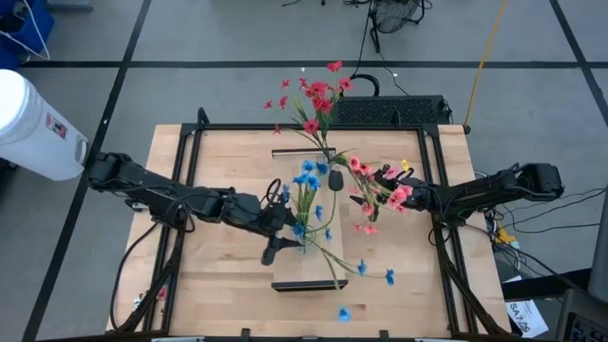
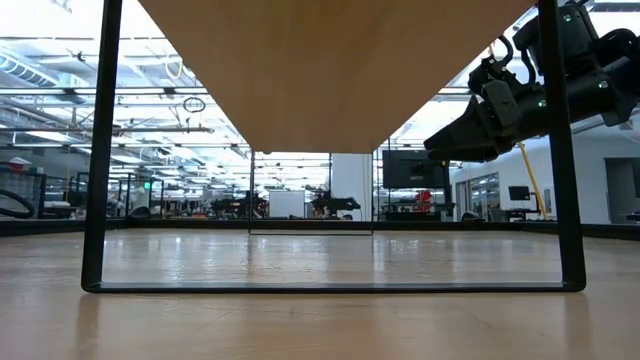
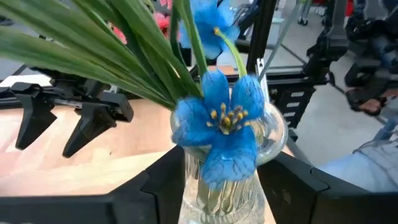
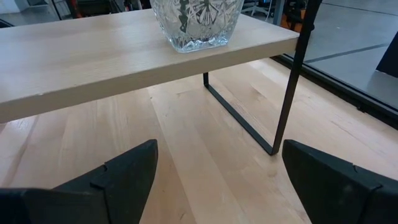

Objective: Pick and place flowers into a vace then onto a shelf
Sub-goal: Put the transparent vase on the shelf, then return to Home Position

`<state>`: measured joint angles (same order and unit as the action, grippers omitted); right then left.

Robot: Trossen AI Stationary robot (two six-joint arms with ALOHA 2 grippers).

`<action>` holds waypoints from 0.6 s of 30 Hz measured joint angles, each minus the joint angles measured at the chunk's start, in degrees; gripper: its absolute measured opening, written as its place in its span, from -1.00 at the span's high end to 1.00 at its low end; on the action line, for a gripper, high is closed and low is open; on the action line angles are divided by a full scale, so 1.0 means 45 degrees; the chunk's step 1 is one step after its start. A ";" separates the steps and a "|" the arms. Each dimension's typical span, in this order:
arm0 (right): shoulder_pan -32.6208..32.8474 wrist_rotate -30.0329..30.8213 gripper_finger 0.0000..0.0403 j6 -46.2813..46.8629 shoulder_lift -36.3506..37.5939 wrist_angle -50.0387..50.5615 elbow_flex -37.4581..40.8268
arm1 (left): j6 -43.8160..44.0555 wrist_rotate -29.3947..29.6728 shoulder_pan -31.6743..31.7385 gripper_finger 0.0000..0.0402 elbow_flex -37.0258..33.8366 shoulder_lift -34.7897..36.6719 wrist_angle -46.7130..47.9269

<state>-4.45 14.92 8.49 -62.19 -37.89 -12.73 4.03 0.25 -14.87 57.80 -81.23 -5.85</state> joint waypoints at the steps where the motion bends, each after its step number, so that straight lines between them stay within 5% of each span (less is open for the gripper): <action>1: 0.0000 0.0000 -0.66 0.0001 0.0001 -0.0001 0.0000 | 0.0009 0.0053 0.0000 0.00 -0.0003 -0.0008 0.0004; 18: -0.0002 0.0000 -0.66 0.0010 0.0005 0.0007 0.0000 | 0.0324 0.1528 -0.0498 -0.72 -0.0037 0.0202 -0.0010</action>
<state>-4.46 14.92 8.54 -62.17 -37.86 -12.73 5.48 7.13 -17.11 57.63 -80.32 -5.89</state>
